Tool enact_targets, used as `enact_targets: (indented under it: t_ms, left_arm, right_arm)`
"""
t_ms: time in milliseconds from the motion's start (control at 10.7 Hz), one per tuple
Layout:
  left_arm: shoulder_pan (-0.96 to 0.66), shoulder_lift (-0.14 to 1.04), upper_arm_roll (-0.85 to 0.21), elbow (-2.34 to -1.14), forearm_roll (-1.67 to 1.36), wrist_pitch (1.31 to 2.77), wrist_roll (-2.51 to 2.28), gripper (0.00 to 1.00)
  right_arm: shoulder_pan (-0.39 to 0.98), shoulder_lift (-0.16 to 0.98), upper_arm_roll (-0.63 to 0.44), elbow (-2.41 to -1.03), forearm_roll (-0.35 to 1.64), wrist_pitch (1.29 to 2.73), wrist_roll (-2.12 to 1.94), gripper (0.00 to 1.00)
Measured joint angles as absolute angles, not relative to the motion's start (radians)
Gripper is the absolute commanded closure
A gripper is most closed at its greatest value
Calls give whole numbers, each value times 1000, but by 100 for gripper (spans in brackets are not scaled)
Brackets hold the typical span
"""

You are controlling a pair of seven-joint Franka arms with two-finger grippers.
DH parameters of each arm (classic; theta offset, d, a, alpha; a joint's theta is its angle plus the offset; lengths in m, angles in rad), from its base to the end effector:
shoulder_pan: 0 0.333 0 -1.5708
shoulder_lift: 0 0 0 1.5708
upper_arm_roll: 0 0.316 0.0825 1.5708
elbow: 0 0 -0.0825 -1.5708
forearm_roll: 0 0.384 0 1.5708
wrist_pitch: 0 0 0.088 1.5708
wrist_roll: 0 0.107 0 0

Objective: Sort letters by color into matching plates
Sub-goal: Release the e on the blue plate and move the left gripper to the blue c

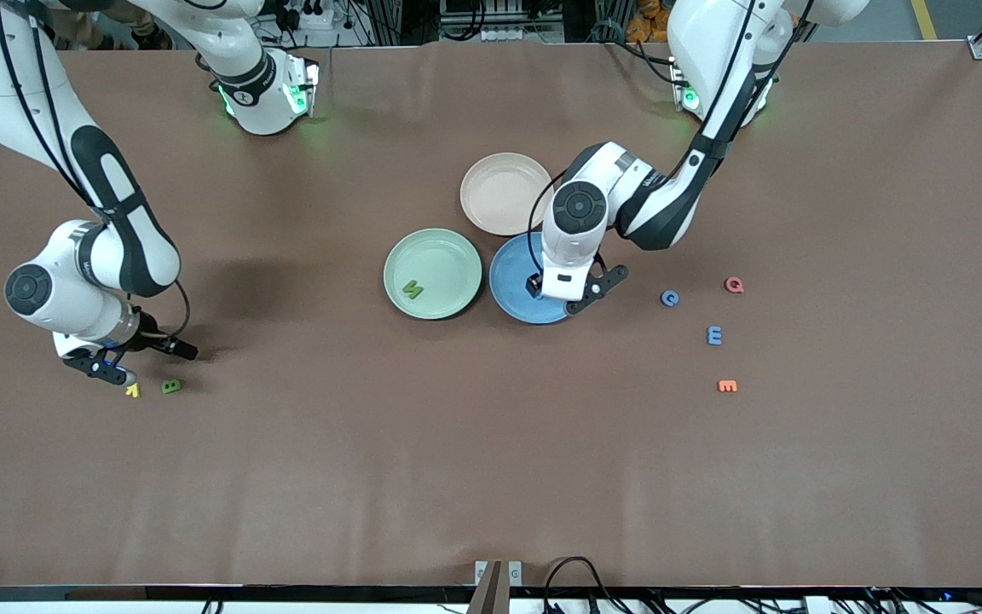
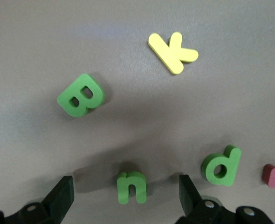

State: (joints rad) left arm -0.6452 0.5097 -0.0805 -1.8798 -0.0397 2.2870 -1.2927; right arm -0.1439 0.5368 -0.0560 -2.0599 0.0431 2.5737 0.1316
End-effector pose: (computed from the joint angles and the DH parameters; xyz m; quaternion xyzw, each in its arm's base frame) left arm 0.4689 -0.4141 0.2301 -0.9531 -0.2963 0.0559 0.0247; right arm 0.5759 -0.1175 0.1682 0.9837 -0.1793 -0.0110 0.0026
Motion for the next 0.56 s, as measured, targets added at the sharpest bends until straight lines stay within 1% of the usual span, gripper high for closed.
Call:
enact_targets:
  t_ms: [94,281,375,562]
  left_arm:
    - [-633,507,-73,-1872,-39,2287,-1264,0]
    - [-560,484,-64,-1856,-25,2269,-1177,0]
    - [-507,461,-62,-1853,-21,2246,-1110,0]
    - [-421,427,-61,-1854,-20,2214,-978,0]
  right_arm:
    - [-144,533,-56,-2074,43,2584,132,0]
    - [-146,525,-51,-2096,44,2593,132,1]
    - [-149,519,-46,-2105,44,2596,132,7]
    - [-153,509,-42,-2121,44,2601,132,25]
